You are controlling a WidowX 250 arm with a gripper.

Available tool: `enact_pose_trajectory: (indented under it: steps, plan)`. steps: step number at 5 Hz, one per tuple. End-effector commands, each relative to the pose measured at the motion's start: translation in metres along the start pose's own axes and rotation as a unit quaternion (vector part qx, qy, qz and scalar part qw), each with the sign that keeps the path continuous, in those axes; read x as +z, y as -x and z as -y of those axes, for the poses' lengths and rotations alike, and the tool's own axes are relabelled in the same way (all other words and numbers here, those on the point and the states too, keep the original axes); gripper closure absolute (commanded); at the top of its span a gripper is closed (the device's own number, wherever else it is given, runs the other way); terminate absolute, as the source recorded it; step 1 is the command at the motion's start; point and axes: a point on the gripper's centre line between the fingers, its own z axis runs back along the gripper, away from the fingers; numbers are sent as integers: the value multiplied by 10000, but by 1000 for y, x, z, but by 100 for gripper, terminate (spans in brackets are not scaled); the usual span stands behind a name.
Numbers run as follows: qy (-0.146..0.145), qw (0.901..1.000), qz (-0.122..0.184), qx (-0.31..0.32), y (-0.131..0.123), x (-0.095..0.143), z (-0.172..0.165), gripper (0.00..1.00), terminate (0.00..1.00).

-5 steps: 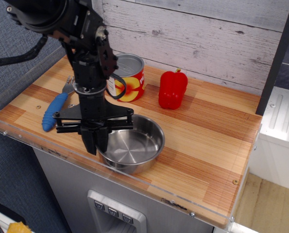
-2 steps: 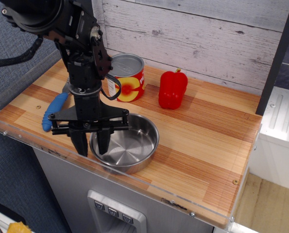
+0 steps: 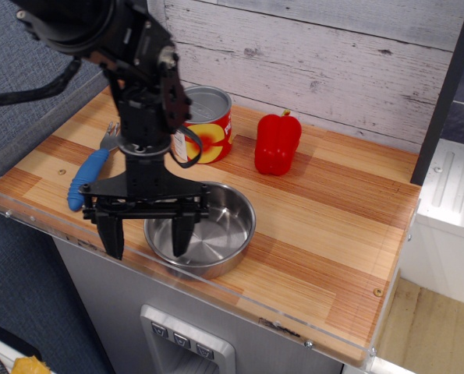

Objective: Slide the silver pan forward to the center of the table.

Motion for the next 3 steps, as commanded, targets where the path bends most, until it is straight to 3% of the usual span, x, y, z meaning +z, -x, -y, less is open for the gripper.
enact_pose_trajectory:
  steps: [1,3]
  plan:
    - [19,9989,436,-168,-18,39,33,0,0]
    - [99,9891,821,-1218,-4,68,108,0,0]
